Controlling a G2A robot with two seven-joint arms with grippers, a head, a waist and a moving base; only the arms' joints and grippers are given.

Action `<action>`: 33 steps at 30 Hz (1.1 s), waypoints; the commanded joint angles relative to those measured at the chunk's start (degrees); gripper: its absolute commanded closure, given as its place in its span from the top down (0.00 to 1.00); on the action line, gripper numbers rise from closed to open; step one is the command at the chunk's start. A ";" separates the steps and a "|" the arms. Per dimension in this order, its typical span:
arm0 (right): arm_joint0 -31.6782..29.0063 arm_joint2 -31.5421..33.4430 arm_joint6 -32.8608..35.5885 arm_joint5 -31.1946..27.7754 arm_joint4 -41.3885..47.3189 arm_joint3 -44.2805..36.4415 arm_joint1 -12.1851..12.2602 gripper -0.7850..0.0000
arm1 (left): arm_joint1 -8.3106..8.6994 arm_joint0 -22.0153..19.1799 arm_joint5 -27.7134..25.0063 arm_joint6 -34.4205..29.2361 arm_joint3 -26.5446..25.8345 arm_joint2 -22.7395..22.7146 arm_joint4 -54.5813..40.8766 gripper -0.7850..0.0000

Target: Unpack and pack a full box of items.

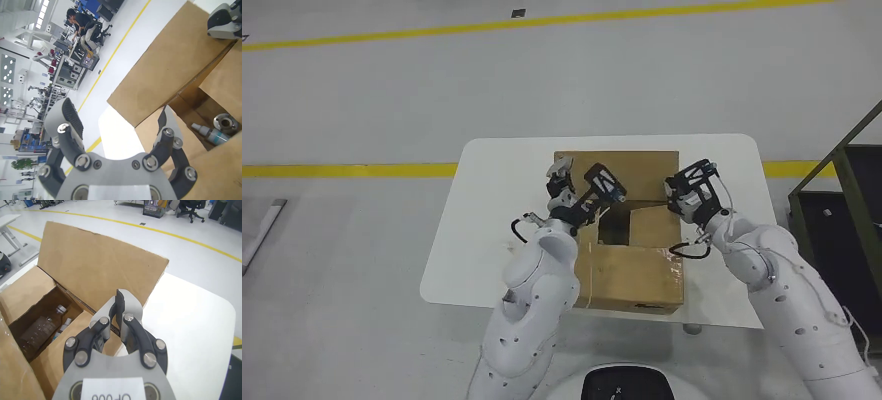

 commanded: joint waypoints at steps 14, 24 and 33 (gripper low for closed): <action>-10.52 7.77 7.82 -6.29 10.66 -13.88 1.73 0.00 | 1.44 15.27 1.21 3.16 -13.47 -7.46 -9.46 1.00; -22.28 13.53 8.01 -8.59 7.74 -23.13 2.96 0.00 | 1.92 16.91 1.41 4.80 -14.29 -8.87 -11.80 1.00; -22.82 13.77 8.30 -10.45 11.66 -22.00 3.10 0.00 | 1.92 16.91 1.41 4.80 -14.29 -8.87 -11.80 1.00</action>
